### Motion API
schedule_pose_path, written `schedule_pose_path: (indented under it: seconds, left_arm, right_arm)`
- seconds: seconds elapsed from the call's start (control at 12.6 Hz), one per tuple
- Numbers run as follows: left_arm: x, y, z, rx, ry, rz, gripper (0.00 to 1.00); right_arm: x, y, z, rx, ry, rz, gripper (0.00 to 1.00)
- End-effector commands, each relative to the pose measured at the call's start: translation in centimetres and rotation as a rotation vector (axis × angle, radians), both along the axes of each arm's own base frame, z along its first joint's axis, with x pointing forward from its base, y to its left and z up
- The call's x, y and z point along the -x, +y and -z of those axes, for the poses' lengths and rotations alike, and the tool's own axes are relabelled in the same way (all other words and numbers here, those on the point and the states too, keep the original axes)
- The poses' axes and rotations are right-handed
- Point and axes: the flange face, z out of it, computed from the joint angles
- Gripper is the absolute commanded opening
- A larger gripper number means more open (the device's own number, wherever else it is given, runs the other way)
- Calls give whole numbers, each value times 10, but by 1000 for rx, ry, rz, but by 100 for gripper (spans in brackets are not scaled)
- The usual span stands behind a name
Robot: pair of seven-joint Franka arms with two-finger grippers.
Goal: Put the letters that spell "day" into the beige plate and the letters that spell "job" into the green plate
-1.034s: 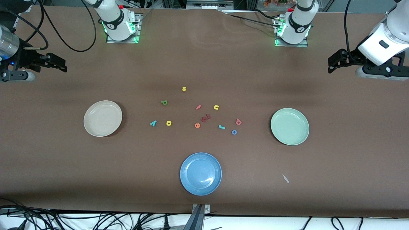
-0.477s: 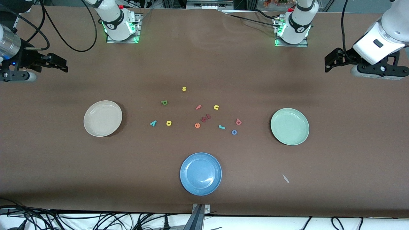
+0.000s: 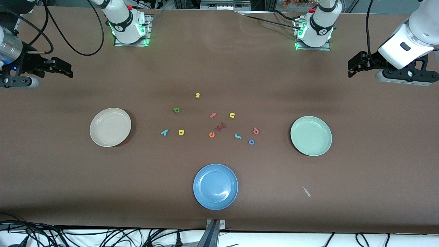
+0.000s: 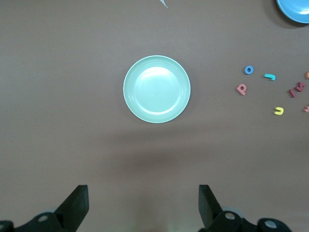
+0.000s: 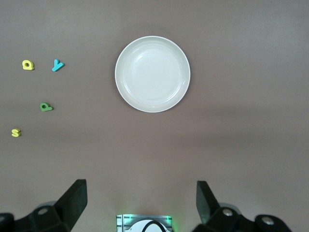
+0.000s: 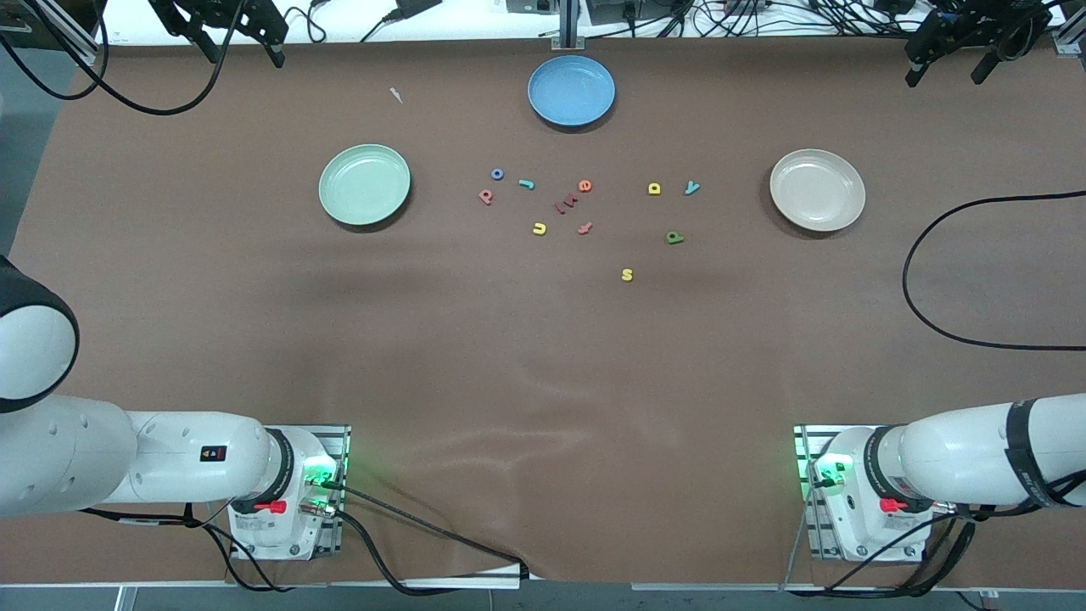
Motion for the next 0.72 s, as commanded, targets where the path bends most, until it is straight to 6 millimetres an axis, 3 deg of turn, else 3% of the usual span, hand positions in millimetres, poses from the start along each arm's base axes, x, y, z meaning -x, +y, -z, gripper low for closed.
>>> schedule_pose_path:
  seconds: [0.0, 0.64]
  left_arm:
    - [4, -6, -9, -9, -1, 0, 100]
    - [5, -5, -8, -12, 9, -2, 100]
  right_arm:
    - [-1, 1, -2, 21, 0, 3, 100]
    - [0, 2, -2, 21, 5, 3, 100]
